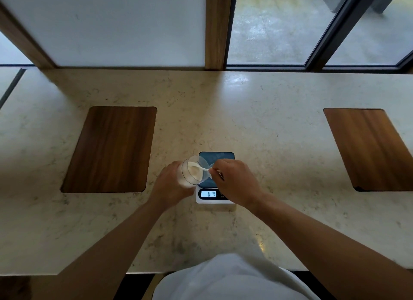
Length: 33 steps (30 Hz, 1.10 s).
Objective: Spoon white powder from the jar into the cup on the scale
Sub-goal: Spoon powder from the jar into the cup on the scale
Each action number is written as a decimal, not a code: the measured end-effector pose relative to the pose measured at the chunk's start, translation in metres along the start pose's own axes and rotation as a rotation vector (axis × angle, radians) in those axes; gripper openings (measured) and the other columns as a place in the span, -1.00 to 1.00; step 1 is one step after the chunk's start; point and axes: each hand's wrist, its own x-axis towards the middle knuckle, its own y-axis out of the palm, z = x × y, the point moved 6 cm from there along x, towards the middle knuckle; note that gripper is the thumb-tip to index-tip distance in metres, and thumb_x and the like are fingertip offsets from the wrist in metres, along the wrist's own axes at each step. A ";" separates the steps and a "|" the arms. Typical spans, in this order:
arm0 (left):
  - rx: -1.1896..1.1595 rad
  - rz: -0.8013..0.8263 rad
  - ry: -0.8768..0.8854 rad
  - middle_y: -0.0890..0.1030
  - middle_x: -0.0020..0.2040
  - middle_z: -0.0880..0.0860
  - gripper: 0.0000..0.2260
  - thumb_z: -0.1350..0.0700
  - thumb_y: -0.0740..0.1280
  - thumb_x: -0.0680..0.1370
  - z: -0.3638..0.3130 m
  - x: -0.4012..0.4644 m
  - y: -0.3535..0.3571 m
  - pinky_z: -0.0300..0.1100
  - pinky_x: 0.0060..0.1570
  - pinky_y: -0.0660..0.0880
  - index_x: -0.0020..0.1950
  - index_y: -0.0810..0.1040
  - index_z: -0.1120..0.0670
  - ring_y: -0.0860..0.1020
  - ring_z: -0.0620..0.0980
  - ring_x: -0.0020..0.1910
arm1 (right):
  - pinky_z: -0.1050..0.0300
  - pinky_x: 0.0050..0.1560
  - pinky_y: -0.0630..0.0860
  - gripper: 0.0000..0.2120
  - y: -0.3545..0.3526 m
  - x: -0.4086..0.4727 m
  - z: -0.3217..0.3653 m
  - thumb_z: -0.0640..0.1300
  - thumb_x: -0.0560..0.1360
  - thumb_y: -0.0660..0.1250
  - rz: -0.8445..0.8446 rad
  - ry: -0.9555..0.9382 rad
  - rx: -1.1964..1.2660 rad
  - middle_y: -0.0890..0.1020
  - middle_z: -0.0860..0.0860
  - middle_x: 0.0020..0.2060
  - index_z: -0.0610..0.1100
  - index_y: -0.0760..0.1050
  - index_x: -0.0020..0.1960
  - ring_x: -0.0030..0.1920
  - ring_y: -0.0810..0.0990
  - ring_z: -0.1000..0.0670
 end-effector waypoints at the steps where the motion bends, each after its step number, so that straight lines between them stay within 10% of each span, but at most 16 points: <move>1: 0.003 0.003 -0.005 0.59 0.02 -0.01 -0.52 0.06 0.59 0.34 0.001 0.001 0.001 -0.41 -0.01 0.34 0.18 0.50 0.05 0.53 -0.10 -0.08 | -0.02 -0.21 0.65 -0.80 0.000 0.002 -0.001 -0.13 0.61 0.29 0.004 0.019 0.007 0.70 -0.11 -0.20 -0.22 0.61 -0.08 -0.29 0.63 -0.04; 22: 0.024 0.042 -0.014 0.57 0.03 -0.06 -0.41 -0.11 0.60 0.27 0.003 -0.004 0.004 -0.30 -0.02 0.43 0.20 0.48 0.01 0.54 -0.07 -0.09 | 0.45 -0.51 0.30 -0.80 0.025 0.010 -0.037 -0.11 0.55 0.33 0.082 0.394 0.260 0.50 0.23 -0.47 -0.14 0.70 -0.13 -0.52 0.46 0.14; 33: -0.028 0.036 -0.001 0.57 0.00 -0.11 -0.50 -0.11 0.56 0.32 -0.005 -0.001 0.003 -0.38 -0.03 0.41 0.17 0.46 -0.09 0.56 -0.12 -0.09 | 0.24 -0.39 0.42 -0.82 0.028 0.002 -0.054 -0.10 0.54 0.37 0.091 0.581 0.453 0.62 -0.04 -0.37 -0.17 0.70 -0.08 -0.42 0.46 0.07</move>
